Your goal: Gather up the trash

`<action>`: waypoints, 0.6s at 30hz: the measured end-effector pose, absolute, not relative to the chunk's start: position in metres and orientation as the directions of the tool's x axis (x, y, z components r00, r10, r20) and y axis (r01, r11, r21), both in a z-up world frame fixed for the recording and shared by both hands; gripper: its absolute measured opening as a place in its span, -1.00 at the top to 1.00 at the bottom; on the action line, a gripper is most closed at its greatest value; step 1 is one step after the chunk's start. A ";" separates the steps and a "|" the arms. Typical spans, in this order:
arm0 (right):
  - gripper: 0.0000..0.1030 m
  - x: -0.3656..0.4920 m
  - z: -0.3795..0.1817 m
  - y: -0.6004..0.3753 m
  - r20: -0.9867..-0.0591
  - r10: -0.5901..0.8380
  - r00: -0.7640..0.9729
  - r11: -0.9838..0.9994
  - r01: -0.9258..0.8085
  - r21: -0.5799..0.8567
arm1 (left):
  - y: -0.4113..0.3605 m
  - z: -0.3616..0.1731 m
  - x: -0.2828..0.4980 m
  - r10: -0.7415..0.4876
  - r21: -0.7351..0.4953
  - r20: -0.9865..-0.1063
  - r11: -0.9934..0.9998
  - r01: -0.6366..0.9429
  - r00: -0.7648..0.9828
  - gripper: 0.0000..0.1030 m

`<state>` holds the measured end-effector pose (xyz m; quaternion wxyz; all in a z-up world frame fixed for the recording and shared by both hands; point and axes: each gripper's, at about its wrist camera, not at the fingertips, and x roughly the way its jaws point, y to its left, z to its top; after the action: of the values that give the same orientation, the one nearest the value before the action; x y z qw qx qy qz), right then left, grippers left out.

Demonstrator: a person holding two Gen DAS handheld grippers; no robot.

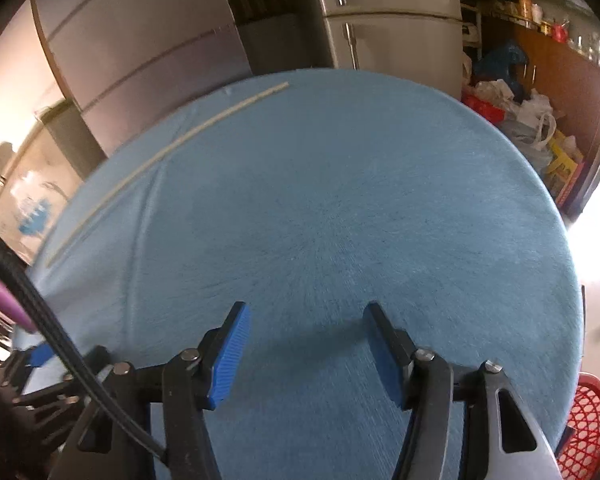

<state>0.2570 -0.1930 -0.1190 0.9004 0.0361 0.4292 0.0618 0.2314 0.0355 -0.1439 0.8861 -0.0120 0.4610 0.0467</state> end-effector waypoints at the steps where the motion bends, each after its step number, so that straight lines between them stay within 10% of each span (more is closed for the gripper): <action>1: -0.27 0.261 -0.120 -0.186 -0.776 0.140 0.615 0.990 -0.091 0.106 | 0.039 -0.145 0.234 0.066 0.012 -0.819 0.995 -0.098 0.569 -0.59; 12: -1.00 0.276 -0.133 -0.168 -0.805 -0.007 0.593 1.000 -0.016 -0.020 | 0.056 -0.156 0.255 0.074 -0.013 -0.819 0.989 -0.148 0.570 -1.00; 18: -1.00 0.278 -0.132 -0.169 -0.803 -0.013 0.595 1.000 -0.009 -0.023 | 0.053 -0.155 0.253 0.077 -0.010 -0.818 0.989 -0.149 0.570 -1.00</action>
<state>0.2778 -0.1686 -0.1315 0.8931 -0.0125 0.4497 -0.0012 0.2525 0.0528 -0.1547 0.8851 -0.0389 0.4593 0.0638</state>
